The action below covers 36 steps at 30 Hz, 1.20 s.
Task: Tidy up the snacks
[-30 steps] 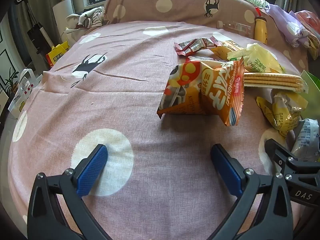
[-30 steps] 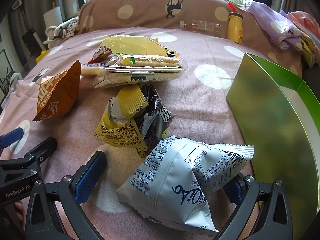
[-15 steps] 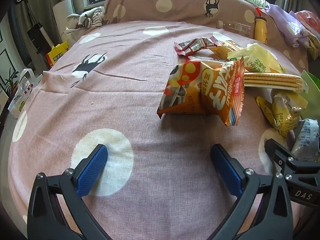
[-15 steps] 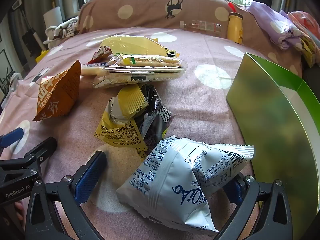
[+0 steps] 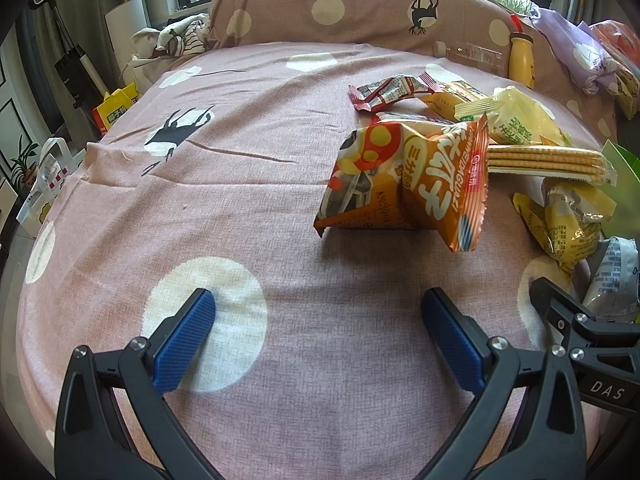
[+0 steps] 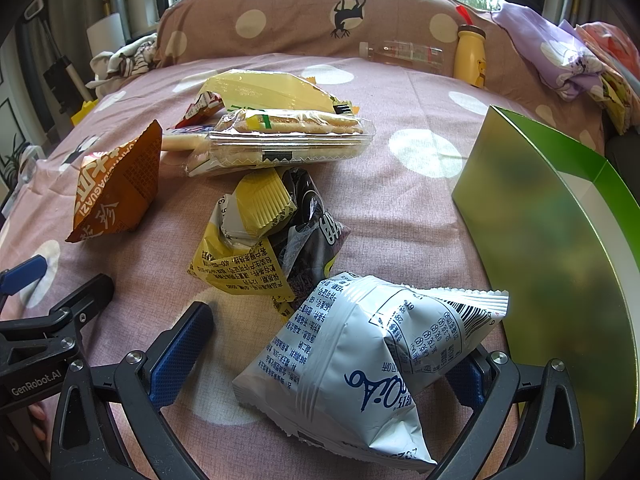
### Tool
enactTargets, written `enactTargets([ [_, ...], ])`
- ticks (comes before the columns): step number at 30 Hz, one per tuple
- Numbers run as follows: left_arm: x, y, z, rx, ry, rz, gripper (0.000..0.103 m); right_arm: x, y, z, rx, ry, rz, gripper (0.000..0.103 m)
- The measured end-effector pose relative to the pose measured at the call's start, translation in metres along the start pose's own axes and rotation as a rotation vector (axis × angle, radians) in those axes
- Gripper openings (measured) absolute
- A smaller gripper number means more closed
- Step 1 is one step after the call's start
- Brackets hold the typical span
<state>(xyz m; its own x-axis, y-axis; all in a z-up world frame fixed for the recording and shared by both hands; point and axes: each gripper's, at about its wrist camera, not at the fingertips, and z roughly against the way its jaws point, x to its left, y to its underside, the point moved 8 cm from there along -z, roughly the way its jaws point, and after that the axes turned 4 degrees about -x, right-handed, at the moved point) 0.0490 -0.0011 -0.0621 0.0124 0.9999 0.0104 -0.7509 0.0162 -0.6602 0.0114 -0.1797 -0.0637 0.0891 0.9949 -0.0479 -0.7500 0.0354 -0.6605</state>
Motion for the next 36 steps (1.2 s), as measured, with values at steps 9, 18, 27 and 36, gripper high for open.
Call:
enactTargets([
  [9,0.0001,0.0002,-0.0001,0.000,0.000,0.000,0.103,0.0001,0.0002,-0.0002,0.000,0.000,0.000,0.103],
  [18,-0.0001,0.0001,0.0000,0.000,0.000,0.000,0.103,0.0004,0.0003,-0.0006,-0.002,0.001,0.000,0.103],
  [27,0.0018,0.0014,-0.0011,0.002,-0.002,-0.002,0.103,0.0003,0.0004,-0.0006,-0.003,0.001,0.000,0.103],
  [36,0.0033,0.0029,-0.0012,0.005,0.002,0.004,0.103,0.0002,0.0004,-0.0008,-0.002,0.001,0.000,0.103],
])
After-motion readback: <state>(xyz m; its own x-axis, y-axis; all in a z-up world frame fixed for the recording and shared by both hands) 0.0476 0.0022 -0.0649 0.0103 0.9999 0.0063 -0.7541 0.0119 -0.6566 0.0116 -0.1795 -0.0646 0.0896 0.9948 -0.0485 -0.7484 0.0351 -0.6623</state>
